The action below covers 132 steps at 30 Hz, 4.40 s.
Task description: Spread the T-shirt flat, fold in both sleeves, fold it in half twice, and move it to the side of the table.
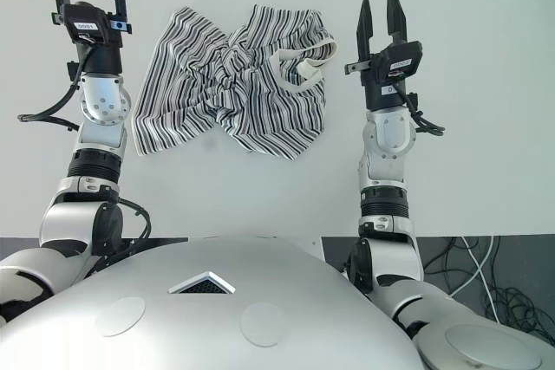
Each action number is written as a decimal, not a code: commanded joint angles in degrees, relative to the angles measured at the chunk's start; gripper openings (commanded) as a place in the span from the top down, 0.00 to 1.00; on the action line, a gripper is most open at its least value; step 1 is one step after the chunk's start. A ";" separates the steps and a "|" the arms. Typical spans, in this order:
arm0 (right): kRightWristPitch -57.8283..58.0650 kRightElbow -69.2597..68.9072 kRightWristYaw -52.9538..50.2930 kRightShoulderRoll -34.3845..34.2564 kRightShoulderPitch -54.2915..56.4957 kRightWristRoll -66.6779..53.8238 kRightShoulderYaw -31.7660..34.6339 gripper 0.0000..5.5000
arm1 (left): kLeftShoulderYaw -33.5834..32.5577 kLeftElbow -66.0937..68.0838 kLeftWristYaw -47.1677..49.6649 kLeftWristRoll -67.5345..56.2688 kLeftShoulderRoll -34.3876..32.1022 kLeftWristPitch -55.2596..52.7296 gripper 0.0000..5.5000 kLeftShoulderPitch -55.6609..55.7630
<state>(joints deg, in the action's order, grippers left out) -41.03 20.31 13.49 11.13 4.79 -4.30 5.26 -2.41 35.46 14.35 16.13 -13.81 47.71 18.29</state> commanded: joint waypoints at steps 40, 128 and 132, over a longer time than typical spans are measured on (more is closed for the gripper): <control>10.47 -11.25 17.31 16.18 -8.62 1.65 -5.35 0.73 | 9.81 -4.84 -16.35 12.70 -20.22 -1.20 0.51 -8.17; 19.55 -21.30 20.13 26.55 -7.70 18.97 -27.48 0.73 | 28.65 -4.59 -18.84 37.37 -40.38 3.85 0.51 -5.78; 18.95 -13.72 21.91 28.70 -5.76 20.31 -26.62 0.73 | 29.69 -13.88 -19.11 40.80 -44.07 1.15 0.51 -12.83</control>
<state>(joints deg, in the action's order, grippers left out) -22.84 2.56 33.89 37.72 -1.82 15.02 -22.24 24.27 24.53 -1.50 52.46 -55.76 49.49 12.34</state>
